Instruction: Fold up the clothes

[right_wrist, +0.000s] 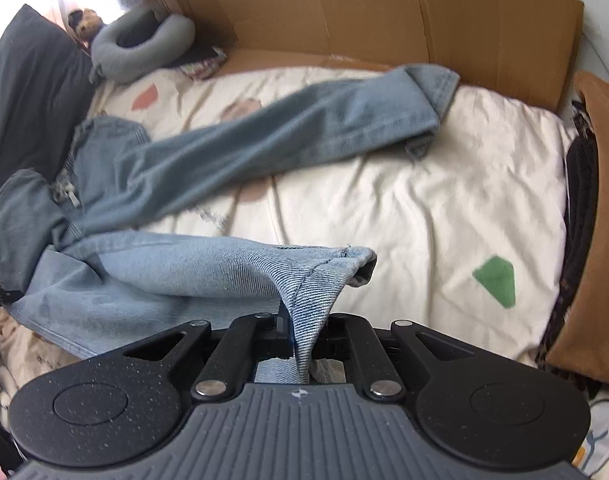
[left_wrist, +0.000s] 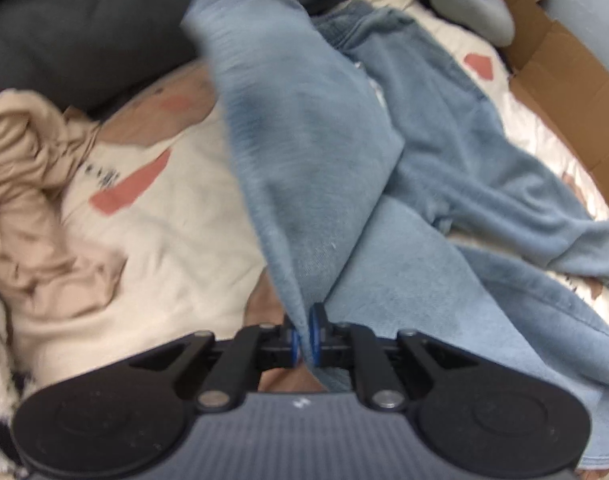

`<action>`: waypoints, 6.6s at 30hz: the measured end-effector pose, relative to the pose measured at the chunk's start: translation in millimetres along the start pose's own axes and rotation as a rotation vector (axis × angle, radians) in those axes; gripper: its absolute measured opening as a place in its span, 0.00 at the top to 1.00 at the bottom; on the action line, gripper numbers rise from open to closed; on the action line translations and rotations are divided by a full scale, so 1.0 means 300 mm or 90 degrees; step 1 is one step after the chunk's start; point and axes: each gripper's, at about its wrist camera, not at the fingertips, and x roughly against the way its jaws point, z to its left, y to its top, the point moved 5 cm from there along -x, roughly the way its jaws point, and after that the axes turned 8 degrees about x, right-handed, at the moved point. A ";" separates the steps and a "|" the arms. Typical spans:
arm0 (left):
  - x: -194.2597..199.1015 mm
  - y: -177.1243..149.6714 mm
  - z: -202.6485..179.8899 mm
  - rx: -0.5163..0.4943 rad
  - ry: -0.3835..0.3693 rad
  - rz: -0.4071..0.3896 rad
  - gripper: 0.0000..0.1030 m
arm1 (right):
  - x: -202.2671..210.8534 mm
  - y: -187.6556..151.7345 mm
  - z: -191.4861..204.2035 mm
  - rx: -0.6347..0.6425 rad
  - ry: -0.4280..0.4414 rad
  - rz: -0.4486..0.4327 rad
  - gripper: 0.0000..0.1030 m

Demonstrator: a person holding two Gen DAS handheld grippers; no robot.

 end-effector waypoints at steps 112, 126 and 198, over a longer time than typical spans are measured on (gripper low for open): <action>-0.406 0.596 0.348 0.229 -0.073 -0.197 0.53 | -1.127 1.285 1.637 0.542 0.209 -0.075 0.61; -0.402 0.651 0.515 0.330 -0.054 -0.236 0.57 | -1.160 1.283 1.685 0.576 0.207 -0.069 0.61; -0.233 0.521 0.517 0.231 -0.051 -0.263 0.91 | -1.314 1.201 1.839 0.883 0.155 -0.013 0.98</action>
